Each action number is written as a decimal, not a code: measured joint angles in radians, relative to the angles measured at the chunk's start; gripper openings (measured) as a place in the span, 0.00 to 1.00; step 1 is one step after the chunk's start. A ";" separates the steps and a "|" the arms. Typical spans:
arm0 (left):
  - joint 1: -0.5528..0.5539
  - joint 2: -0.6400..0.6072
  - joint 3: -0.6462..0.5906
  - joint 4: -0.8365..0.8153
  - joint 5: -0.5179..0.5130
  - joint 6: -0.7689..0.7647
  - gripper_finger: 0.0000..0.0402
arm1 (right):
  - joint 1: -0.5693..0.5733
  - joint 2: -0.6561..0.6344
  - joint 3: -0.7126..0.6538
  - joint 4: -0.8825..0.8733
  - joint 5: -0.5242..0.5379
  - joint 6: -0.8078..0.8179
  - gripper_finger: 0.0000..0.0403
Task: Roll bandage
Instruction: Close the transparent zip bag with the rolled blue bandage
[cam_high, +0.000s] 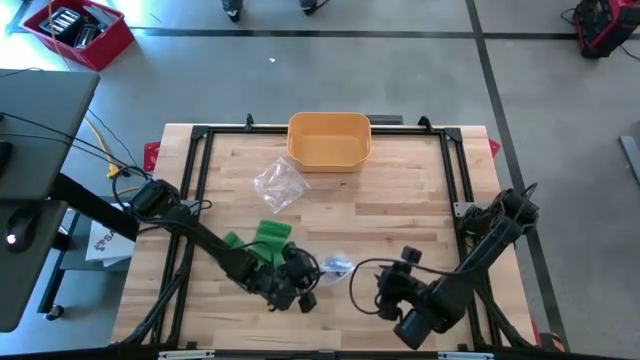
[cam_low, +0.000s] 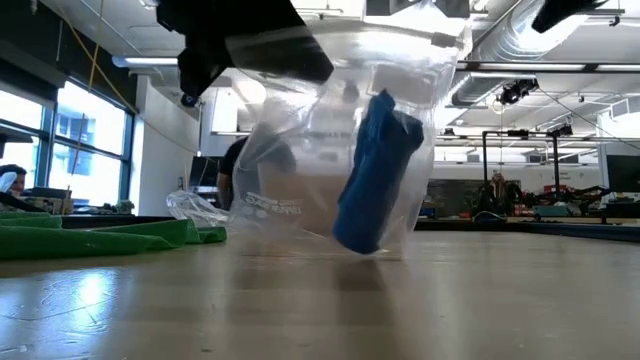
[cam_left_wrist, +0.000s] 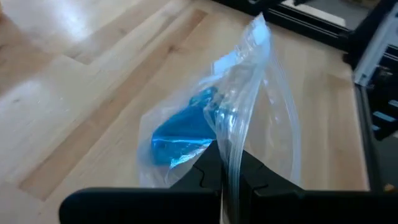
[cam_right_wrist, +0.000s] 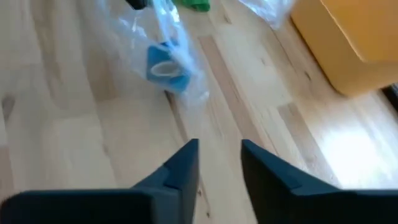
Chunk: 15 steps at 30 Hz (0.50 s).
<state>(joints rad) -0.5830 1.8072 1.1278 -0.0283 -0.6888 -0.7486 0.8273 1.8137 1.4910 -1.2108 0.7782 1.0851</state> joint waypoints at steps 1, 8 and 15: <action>-0.002 0.000 0.000 0.001 0.005 0.000 0.00 | -0.004 0.000 0.000 0.016 0.003 -0.042 0.32; -0.005 0.000 0.000 -0.001 0.056 0.012 0.00 | -0.038 -0.001 -0.107 0.384 0.004 -0.454 0.47; -0.020 0.000 0.000 -0.004 0.063 0.009 0.00 | -0.058 -0.001 -0.237 0.702 0.043 -0.545 0.34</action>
<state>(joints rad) -0.6027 1.8072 1.1278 -0.0322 -0.6262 -0.7399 0.7692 1.8130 1.2540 -0.5092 0.8216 0.5404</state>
